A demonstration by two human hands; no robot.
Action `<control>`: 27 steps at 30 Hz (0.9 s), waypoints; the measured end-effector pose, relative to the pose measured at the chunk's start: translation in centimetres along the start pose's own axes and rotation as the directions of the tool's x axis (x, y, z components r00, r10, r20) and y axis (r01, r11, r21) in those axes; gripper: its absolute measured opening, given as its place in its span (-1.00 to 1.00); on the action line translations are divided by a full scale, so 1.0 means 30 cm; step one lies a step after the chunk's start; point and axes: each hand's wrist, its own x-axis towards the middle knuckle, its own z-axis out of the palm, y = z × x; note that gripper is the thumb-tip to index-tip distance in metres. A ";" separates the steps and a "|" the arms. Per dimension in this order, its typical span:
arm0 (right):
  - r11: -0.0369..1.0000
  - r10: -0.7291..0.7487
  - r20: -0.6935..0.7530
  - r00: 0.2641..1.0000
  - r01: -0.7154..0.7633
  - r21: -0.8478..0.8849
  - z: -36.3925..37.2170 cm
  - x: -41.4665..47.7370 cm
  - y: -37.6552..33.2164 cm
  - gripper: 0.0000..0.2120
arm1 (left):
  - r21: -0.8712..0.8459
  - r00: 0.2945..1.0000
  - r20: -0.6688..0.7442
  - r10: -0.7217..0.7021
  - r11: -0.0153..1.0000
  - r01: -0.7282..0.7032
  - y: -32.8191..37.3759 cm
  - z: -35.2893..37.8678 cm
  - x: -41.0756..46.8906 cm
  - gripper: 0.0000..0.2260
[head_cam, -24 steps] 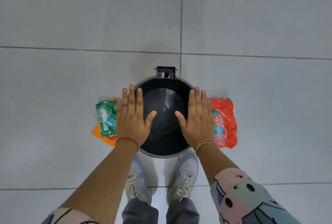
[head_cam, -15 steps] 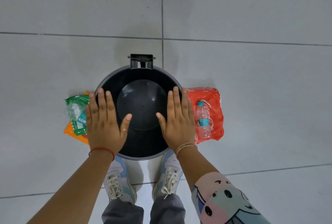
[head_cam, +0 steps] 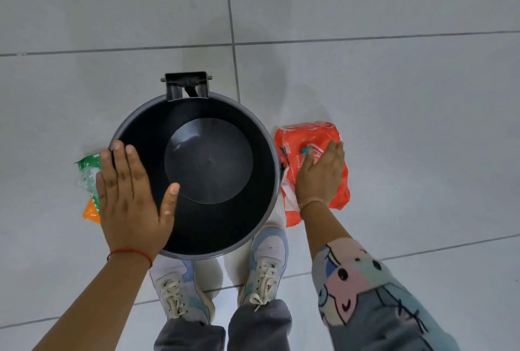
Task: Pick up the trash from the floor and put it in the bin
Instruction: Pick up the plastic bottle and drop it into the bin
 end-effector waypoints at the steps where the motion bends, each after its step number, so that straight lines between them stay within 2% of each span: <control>1: 0.995 0.019 0.072 0.997 -0.011 -0.101 0.017 0.014 0.025 -0.44 | -0.001 1.000 -0.011 0.004 1.000 -0.004 0.001 0.001 -0.003 -0.27; 3: 0.975 0.062 0.188 0.980 -0.019 -0.220 0.055 0.024 0.055 -0.36 | -0.005 1.000 -0.024 0.009 1.000 -0.009 0.004 0.004 -0.006 -0.27; 7: 0.961 0.177 0.278 0.944 -0.106 -0.254 0.132 0.004 0.090 -0.28 | -0.009 0.999 -0.036 0.021 1.000 -0.022 0.012 0.009 -0.018 -0.26; 11: 0.937 0.202 0.197 0.959 -0.130 -0.325 0.187 -0.002 0.132 -0.42 | -0.021 0.997 -0.063 0.034 0.999 -0.035 0.017 0.013 -0.025 -0.25; 14: 0.920 0.132 0.099 0.986 -0.084 -0.383 0.206 0.018 0.159 -0.52 | -0.010 0.996 -0.083 0.035 0.999 -0.036 0.016 0.022 -0.025 -0.25; 17: 0.923 0.077 0.081 0.994 -0.040 -0.384 0.188 0.031 0.169 -0.58 | 0.012 0.995 -0.090 0.030 0.999 -0.029 0.013 0.032 -0.027 -0.27; 19: 0.946 0.066 0.044 0.997 -0.048 -0.322 0.136 0.023 0.146 -0.57 | 0.027 0.997 -0.078 0.026 0.999 -0.023 0.013 0.035 -0.025 -0.28; 21: 0.975 -0.010 -0.064 0.998 -0.005 -0.220 0.045 -0.007 0.103 -0.53 | 0.031 0.998 -0.060 0.010 0.999 -0.008 0.015 0.029 -0.025 -0.28; 23: 0.991 -0.134 -0.264 0.955 0.120 -0.067 -0.080 -0.062 0.034 -0.52 | 0.029 0.999 -0.045 -0.002 1.000 0.003 0.018 0.018 -0.024 -0.28; 25: 0.942 -0.227 -0.449 0.864 0.311 0.122 -0.204 -0.148 -0.059 -0.56 | 0.018 0.999 -0.036 -0.008 1.000 0.009 0.018 0.015 -0.026 -0.29; 27: 0.844 -0.310 -0.477 0.822 0.469 0.260 -0.274 -0.256 -0.172 -0.60 | 0.006 0.999 -0.038 -0.011 1.000 0.011 0.016 0.014 -0.026 -0.30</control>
